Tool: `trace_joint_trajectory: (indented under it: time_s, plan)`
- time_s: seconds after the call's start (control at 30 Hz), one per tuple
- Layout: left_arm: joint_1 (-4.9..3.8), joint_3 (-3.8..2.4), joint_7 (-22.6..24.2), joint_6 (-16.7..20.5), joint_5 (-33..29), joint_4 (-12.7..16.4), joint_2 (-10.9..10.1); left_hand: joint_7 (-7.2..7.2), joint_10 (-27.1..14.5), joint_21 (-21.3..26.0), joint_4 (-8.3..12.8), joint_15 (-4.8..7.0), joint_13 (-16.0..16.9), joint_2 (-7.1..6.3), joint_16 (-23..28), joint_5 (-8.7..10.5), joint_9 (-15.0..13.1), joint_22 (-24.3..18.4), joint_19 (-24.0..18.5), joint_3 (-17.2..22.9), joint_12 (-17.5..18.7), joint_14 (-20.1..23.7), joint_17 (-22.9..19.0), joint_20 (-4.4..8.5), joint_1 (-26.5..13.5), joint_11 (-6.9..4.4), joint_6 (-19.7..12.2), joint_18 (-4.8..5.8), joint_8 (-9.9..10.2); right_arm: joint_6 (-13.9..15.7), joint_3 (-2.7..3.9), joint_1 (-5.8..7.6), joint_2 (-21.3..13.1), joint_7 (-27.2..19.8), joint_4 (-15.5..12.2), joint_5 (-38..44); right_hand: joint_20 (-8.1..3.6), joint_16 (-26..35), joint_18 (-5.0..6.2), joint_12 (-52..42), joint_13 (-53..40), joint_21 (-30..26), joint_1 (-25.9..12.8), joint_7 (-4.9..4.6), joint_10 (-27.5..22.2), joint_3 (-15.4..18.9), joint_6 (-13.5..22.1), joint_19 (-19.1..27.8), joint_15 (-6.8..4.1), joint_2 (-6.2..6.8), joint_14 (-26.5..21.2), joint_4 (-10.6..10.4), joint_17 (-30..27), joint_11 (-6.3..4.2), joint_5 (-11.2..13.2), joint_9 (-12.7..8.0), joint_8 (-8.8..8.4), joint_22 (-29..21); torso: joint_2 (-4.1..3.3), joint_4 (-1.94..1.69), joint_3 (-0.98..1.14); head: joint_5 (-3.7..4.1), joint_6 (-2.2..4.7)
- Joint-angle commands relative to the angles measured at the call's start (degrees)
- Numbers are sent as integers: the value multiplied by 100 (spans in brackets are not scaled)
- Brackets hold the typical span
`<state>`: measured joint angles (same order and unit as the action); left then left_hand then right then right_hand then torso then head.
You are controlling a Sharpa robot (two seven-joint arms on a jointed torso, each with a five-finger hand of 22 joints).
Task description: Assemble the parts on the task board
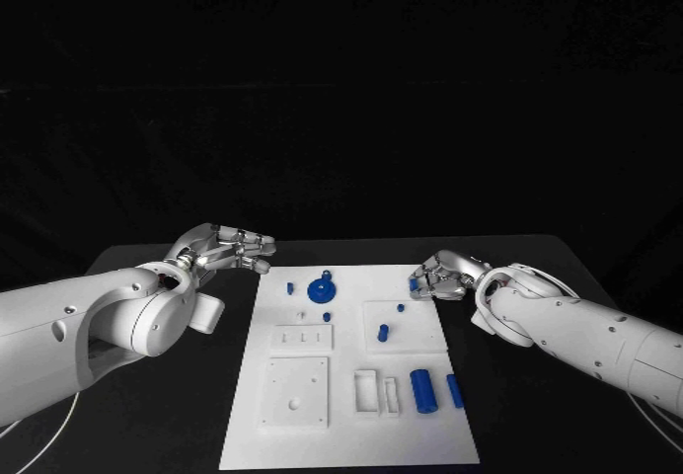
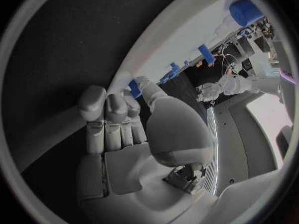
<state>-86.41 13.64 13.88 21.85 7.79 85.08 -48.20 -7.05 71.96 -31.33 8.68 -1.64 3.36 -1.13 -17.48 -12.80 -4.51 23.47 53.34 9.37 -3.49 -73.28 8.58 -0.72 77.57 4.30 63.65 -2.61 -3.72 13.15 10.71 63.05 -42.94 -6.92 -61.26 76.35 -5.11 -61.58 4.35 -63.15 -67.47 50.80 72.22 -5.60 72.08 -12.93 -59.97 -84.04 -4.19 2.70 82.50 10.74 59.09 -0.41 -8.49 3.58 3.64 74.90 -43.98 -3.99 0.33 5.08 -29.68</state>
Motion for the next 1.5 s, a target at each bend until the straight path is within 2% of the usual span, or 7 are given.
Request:
trace_joint_trajectory:
  time_s: [0.03, 0.27, 0.6, 0.7, 1.0, 1.2, 1.5]
  plan:
    - [-8, -4, 22, -97, 20, 8, 7, 14, -24, -20, -14, -16, 4, -22, -3, 34, 7, 5, -20, 4, 8, 34, -6, 4, 24, 8, -40, -29, 11, -28, -4, -15, 9, -49, 3, -4, -37, -14, 23, -33, -11, 19, -44, 23, 1, -33, -24, -22, -29, -2, 9, 0, 9, -31, -19, -2, -9, 612, 1, -2, -1, 6, -2]
    - [-8, -4, 15, -105, 26, 9, 5, 14, -24, -20, -14, -16, 4, -22, -3, 34, 7, 5, -20, 4, 8, 34, -6, 4, 24, 8, -40, -29, 11, -18, -4, -16, 12, -51, 1, -4, -42, -20, 19, -50, -34, 36, -75, 52, 14, -187, -237, -23, -34, -70, 15, 25, 23, -33, 80, -3, -11, 615, 1, -1, -4, 1, 0]
    - [-8, -4, 12, -107, 30, 13, 3, 13, -22, -27, -17, -15, 4, -18, -5, 35, 6, 15, -26, 4, 8, 34, -4, 5, 36, 8, -41, -29, 11, 167, -2, -18, 14, -75, -14, 3, -87, -19, -1, -48, -38, 59, 13, 211, 21, -662, -1096, -15, -90, -275, 16, 167, 38, -92, 540, 27, 10, 618, 5, 0, -1, 7, 0]
    - [-8, -4, 3, -108, 36, 18, -3, 16, -10, -35, -16, -13, 4, -7, -6, 36, 6, 22, -30, 8, 7, 33, -4, 7, 49, 4, -39, -29, 11, 374, 0, -18, 18, -75, -46, -41, -126, -32, -19, -62, -50, 82, -53, 288, 72, -588, -1239, -20, -126, -336, 22, 95, 63, -149, 573, 33, 12, 621, 3, 5, 1, -2, 6]
    - [-9, -5, -71, -220, 118, 20, 8, 45, 82, -74, -55, 7, 5, 50, -33, 42, 2, 53, -23, 2, 5, -8, 9, 21, 48, -34, 21, -31, 5, 614, 59, -17, 34, 62, -255, -80, -182, -31, -67, -25, -80, 121, 35, 291, 116, -426, -1291, -33, -154, -396, 39, 152, 132, -176, 572, 27, 3, 626, 10, 13, 4, 8, 10]
    - [-11, -21, -382, -344, 327, -16, 59, 164, 490, -165, -192, 122, 8, 84, -193, 113, -15, 78, 199, -86, 4, -274, 99, 105, -84, -189, 265, -32, 4, 663, 149, 11, 13, 294, -505, 45, -187, -59, -71, -55, -122, 168, 47, 302, 153, -388, -1342, -49, -158, -370, 48, 182, 183, -187, 571, 28, 4, 636, 35, 21, -5, -16, 29]
    - [-105, -44, -1420, -698, 1010, -315, 446, 288, 1294, -327, -720, 379, 27, 26, -911, 852, 66, 83, 781, -383, -9, -753, 542, 370, -424, -426, 322, 77, 8, 525, 193, 179, 160, 1060, -939, 428, -191, -53, -71, -56, -158, 167, 51, 303, 177, -410, -1355, -54, -161, -359, 50, 178, 213, -191, 572, 27, 3, 634, 157, 60, -18, -156, 14]
